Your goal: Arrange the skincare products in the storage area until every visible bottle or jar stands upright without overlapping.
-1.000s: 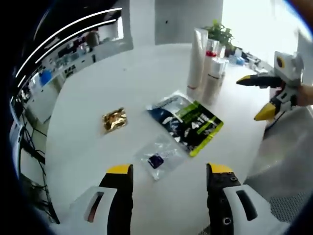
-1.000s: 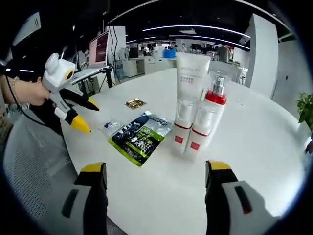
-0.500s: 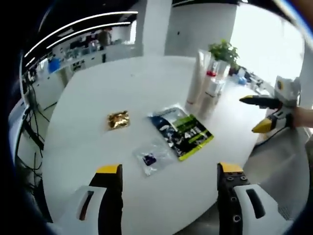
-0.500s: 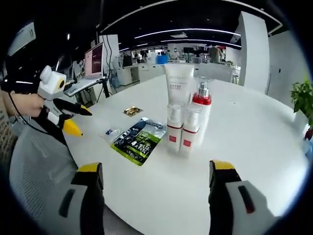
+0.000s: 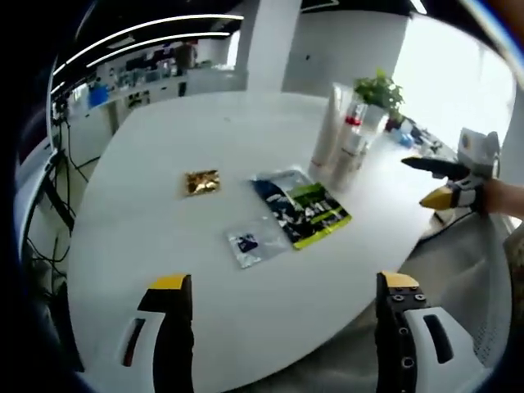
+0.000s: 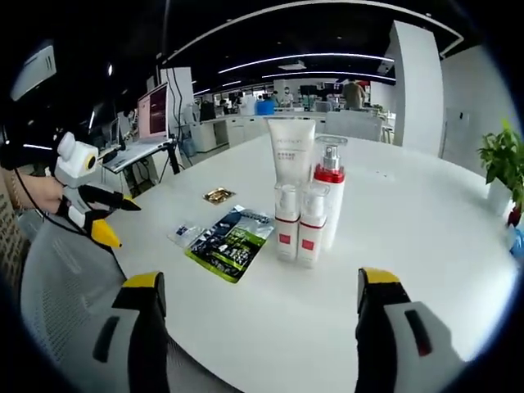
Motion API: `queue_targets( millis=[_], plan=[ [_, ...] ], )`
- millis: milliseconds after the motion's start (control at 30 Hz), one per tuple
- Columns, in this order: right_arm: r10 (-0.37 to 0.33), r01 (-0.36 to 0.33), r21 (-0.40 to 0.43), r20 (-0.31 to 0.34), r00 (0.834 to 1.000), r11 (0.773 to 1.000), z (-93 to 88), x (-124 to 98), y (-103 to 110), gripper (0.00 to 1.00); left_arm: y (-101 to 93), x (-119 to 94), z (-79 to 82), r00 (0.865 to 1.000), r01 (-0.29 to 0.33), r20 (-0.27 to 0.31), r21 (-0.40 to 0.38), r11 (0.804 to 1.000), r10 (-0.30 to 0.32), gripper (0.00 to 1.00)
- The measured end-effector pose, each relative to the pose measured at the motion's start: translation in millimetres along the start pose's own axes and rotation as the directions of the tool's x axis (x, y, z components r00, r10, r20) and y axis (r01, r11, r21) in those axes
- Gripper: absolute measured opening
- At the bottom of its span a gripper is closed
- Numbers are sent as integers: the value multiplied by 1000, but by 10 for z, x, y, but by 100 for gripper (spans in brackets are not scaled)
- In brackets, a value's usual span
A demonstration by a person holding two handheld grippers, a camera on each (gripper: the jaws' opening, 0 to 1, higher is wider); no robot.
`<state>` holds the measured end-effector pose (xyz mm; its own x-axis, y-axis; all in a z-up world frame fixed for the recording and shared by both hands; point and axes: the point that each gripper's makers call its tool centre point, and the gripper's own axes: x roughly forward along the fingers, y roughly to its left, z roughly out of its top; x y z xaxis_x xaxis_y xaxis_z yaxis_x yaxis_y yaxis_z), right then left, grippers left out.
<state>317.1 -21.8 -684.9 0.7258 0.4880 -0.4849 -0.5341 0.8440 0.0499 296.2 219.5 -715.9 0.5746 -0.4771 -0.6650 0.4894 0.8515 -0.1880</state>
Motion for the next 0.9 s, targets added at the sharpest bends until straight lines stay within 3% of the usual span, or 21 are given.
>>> queue_targets(
  millis=[500,900],
  plan=[
    [-23,23,5,-23,999,1000,-65,10,-53,99,78,92,175,1000,-10,-4,19,1000,10,94],
    [-31,31,15,-30,999,999,-85,6,-78,99,275,272,358,999,-37,-29,53,998,38,94]
  ],
)
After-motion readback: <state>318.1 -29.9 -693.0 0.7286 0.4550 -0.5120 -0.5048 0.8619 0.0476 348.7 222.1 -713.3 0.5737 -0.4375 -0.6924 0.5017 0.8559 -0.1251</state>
